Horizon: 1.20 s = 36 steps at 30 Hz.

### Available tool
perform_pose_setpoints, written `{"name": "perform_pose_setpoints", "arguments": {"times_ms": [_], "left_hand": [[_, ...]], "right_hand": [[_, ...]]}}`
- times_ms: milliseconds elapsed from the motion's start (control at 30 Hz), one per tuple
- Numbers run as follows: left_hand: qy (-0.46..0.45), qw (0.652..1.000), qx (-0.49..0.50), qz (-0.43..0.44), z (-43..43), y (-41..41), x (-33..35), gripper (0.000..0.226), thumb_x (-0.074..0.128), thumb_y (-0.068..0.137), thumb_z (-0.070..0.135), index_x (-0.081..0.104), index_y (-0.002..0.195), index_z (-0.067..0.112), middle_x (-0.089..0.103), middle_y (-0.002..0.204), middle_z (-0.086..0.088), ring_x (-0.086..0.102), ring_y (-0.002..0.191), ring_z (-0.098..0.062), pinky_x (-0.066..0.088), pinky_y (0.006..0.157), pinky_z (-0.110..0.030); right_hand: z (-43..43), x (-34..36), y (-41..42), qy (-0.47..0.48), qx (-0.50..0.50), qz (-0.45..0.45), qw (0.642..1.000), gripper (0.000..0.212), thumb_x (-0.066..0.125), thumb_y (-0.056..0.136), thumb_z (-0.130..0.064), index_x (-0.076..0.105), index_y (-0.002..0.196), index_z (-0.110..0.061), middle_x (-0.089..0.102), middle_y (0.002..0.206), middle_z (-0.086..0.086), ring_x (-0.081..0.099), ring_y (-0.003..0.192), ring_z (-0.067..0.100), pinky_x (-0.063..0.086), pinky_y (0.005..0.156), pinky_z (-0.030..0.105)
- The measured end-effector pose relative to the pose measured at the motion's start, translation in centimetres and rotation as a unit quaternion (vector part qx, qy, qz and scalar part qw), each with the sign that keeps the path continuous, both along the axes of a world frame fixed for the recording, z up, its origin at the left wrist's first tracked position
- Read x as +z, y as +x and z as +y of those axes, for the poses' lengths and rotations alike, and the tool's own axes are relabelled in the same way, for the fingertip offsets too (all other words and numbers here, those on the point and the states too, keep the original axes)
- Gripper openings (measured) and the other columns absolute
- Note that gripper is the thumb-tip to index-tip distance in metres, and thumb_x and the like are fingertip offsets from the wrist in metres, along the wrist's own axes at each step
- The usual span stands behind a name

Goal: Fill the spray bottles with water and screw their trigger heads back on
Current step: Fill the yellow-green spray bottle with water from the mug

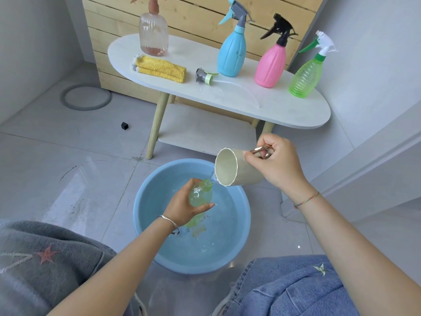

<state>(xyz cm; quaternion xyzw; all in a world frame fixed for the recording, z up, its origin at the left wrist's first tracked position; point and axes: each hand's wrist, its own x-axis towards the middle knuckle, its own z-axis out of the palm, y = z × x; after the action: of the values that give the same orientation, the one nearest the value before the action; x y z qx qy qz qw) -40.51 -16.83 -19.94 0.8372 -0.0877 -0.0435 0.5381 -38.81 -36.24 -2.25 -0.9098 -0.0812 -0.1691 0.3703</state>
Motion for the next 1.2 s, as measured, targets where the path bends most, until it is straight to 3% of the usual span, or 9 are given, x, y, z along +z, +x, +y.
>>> {"name": "perform_pose_setpoints", "arguments": {"times_ms": [200,400,600,733,900,1200], "left_hand": [[-0.001,1.0,0.001,0.005,-0.1,0.0,-0.1,0.059,0.081,0.071,0.04,0.048,0.116,0.023,0.058,0.114,0.013,0.053,0.11,-0.004,0.038,0.091,-0.017],[0.0,1.0,0.003,0.005,-0.2,-0.1,-0.2,0.06,0.082,0.072,0.038,0.049,0.118,0.019,0.058,0.112,0.012,0.053,0.106,-0.006,0.036,0.086,-0.015],[0.003,1.0,0.0,0.008,-0.1,0.0,-0.5,0.058,0.082,0.071,0.042,0.049,0.115,0.024,0.06,0.112,0.01,0.055,0.107,-0.012,0.042,0.09,-0.025],[0.006,1.0,0.003,0.009,-0.2,-0.1,-0.4,0.061,0.081,0.071,0.042,0.049,0.119,0.02,0.059,0.113,0.01,0.055,0.105,-0.012,0.041,0.087,-0.023],[0.002,1.0,0.001,0.015,-0.2,-0.1,-0.5,0.062,0.081,0.071,0.043,0.049,0.12,0.022,0.059,0.117,0.009,0.054,0.11,-0.011,0.042,0.093,-0.027],[-0.006,1.0,0.0,0.016,-0.2,-0.1,-0.5,0.061,0.082,0.071,0.041,0.049,0.118,0.022,0.06,0.113,0.009,0.056,0.105,-0.011,0.043,0.088,-0.024]], "right_hand": [[0.3,-0.1,0.0,-0.042,0.028,-0.029,0.998,0.033,0.07,0.069,-0.013,0.04,0.058,-0.006,0.036,0.056,-0.007,0.035,0.059,0.013,0.025,0.053,0.02],[0.9,-0.1,-0.1,-0.063,0.064,-0.059,0.994,0.035,0.069,0.069,-0.015,0.036,0.057,-0.016,0.034,0.055,-0.01,0.035,0.061,0.014,0.026,0.056,0.023],[1.4,-0.1,-0.1,-0.104,0.081,-0.081,0.988,0.033,0.067,0.068,-0.019,0.035,0.06,-0.017,0.034,0.056,-0.008,0.034,0.062,0.018,0.027,0.058,0.027],[1.7,-0.4,0.0,-0.13,0.091,-0.099,0.982,0.034,0.067,0.068,-0.018,0.034,0.061,-0.019,0.036,0.057,-0.004,0.031,0.062,0.016,0.031,0.065,0.034],[1.9,-0.7,0.0,-0.168,0.111,-0.119,0.972,0.036,0.068,0.07,-0.019,0.033,0.063,-0.02,0.033,0.059,-0.009,0.027,0.063,0.011,0.028,0.065,0.029],[2.8,-1.3,-0.3,-0.223,0.156,-0.159,0.949,0.04,0.07,0.071,-0.017,0.031,0.063,-0.022,0.029,0.062,-0.01,0.023,0.066,0.01,0.022,0.067,0.024]]}}
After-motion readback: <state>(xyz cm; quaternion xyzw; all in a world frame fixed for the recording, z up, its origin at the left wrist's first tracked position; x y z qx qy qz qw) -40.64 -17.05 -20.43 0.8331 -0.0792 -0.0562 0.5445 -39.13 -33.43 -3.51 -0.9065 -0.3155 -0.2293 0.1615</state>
